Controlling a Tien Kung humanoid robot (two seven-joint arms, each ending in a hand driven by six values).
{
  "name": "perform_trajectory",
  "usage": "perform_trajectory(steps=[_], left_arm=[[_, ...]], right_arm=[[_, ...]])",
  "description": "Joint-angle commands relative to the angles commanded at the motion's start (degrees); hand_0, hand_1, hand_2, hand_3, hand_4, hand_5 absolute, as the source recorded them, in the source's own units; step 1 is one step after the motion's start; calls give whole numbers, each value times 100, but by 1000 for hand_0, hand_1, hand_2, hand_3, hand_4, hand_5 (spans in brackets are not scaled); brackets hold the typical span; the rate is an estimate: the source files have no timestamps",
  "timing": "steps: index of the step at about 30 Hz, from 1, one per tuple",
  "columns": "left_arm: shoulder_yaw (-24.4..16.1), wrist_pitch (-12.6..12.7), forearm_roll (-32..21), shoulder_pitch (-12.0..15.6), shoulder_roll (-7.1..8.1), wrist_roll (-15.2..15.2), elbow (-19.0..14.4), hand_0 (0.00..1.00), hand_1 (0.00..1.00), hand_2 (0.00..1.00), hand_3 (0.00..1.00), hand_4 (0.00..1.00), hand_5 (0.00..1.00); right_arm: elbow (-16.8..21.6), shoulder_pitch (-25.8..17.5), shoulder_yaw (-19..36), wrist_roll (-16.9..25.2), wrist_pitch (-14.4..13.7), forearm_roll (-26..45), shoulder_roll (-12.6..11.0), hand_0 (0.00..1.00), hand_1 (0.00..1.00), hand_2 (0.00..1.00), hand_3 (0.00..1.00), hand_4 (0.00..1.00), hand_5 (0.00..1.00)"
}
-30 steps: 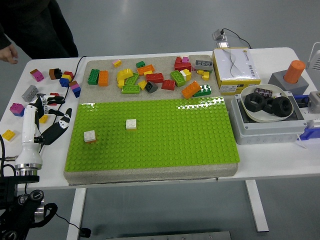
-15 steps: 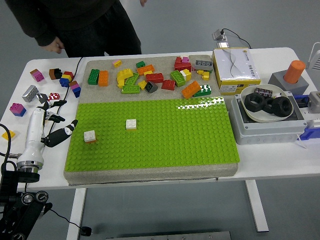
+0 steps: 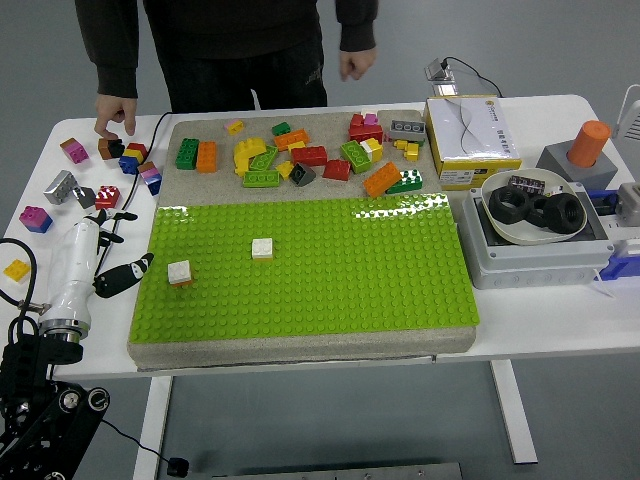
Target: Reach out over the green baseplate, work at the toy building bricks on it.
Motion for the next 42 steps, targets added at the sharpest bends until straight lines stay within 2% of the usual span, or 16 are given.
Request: perform_trajectory(steps=[4, 5, 7, 10, 11, 17, 18, 23, 24, 29, 30, 35, 36, 41, 42], left_arm=[[36, -129, 170, -16, 0, 232, -70, 562, 588, 817, 566, 883, 100], [45, -155, 198, -20, -3, 276, -75, 593, 636, 853, 566, 893, 129], [68, -198, 231, -25, -11, 342, -68, 593, 636, 853, 566, 893, 129], [96, -229, 235, -31, -20, 386, -42, 593, 636, 853, 566, 893, 129], [109, -241, 234, -32, -23, 399, -28, 628, 662, 875, 573, 895, 119], [163, -342, 257, -27, -21, 470, -24, 628, 662, 875, 573, 895, 119], [174, -365, 264, -24, -18, 487, -38, 714, 698, 884, 575, 889, 129], [226, -507, 269, -18, -1, 581, -100, 714, 698, 884, 575, 889, 129], [243, -549, 262, -17, 2, 607, -112, 834, 805, 901, 578, 888, 143], [323, -760, 264, -23, 11, 732, -167, 834, 805, 901, 578, 888, 143], [335, -813, 281, -27, 13, 764, -177, 935, 912, 940, 598, 909, 111], [352, -1027, 383, -34, 17, 912, -187, 935, 912, 940, 598, 909, 111], [351, -1052, 396, -34, 18, 932, -187, 973, 943, 961, 633, 958, 97], [358, -1110, 422, -47, 25, 997, -194, 973, 943, 961, 633, 958, 97], [361, -1112, 423, -51, 25, 1005, -195, 975, 948, 964, 619, 918, 137]], right_arm=[[0, 4, 11, -3, -1, -20, 0, 598, 607, 662, 648, 623, 826], [0, 5, 13, -3, -1, -23, 0, 598, 603, 662, 647, 623, 826], [0, 7, 16, -3, -2, -25, 1, 598, 603, 662, 647, 623, 826], [0, 8, 18, -3, -3, -25, 0, 598, 603, 662, 647, 623, 826], [0, 9, 19, -3, -3, -25, 0, 598, 603, 662, 647, 623, 826], [0, 10, 19, -3, -5, -24, -4, 594, 604, 662, 647, 622, 825], [0, 10, 19, -3, -5, -25, -4, 595, 605, 661, 647, 622, 824], [0, 9, 20, -1, -6, -27, -7, 595, 605, 661, 647, 622, 824], [0, 11, 23, -1, -6, -29, -8, 594, 604, 661, 647, 622, 824], [0, 17, 25, 4, -9, -26, -11, 594, 604, 661, 647, 622, 824], [0, 19, 25, 4, -9, -26, -12, 593, 603, 661, 646, 622, 824], [0, 22, 22, 4, -9, -21, -12, 593, 603, 661, 646, 622, 824], [0, 22, 22, 4, -9, -20, -13, 593, 603, 661, 646, 622, 823], [0, 22, 24, 3, -11, -25, -15, 593, 603, 661, 646, 622, 823], [0, 22, 24, 3, -11, -26, -16, 593, 603, 660, 646, 622, 823]])
